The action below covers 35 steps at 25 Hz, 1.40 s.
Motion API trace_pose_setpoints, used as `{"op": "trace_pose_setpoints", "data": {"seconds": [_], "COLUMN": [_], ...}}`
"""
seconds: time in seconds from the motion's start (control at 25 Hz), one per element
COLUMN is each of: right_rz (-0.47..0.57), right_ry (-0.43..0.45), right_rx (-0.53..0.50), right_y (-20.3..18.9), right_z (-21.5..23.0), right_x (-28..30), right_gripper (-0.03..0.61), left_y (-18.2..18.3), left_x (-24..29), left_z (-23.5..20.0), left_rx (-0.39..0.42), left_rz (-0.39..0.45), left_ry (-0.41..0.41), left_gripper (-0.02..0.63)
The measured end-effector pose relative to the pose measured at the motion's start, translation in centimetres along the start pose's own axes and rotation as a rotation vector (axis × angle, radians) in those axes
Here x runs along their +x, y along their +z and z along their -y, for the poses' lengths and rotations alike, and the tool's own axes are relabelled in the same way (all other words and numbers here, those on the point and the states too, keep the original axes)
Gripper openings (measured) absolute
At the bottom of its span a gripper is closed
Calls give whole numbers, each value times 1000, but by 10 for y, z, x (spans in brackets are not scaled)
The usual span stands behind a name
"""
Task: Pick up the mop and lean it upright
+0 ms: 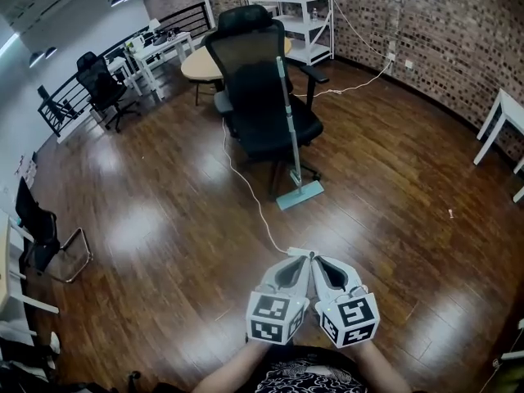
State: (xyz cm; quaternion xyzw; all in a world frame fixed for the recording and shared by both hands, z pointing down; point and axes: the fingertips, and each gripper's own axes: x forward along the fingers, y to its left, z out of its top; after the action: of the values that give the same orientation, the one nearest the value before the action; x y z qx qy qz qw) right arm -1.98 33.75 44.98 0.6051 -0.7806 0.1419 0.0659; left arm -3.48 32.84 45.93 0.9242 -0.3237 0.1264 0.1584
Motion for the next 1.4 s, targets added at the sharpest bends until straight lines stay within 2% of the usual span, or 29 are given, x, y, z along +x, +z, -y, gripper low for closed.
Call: {"op": "trace_pose_setpoints", "data": {"seconds": [0.36,0.64,1.16,1.4], "right_rz": [0,-5,13,28], "right_ry": [-53,-86,-124,-111], "right_rx": [2,4,-39,-50], "right_y": [56,71,96,118], "right_z": [26,40,57,71], "right_x": [136,217,290,332], "right_gripper": [1,1,0,0], "left_y": [68,92,121,145], "left_x": [75,113,160,187], "left_z": [-110,-179,-236,-270], "left_rx": [4,7,15,15], "left_rz": [6,11,37,55], "left_ry": [-57,-79,-105,-87], "left_gripper": [3,3,3,3]}}
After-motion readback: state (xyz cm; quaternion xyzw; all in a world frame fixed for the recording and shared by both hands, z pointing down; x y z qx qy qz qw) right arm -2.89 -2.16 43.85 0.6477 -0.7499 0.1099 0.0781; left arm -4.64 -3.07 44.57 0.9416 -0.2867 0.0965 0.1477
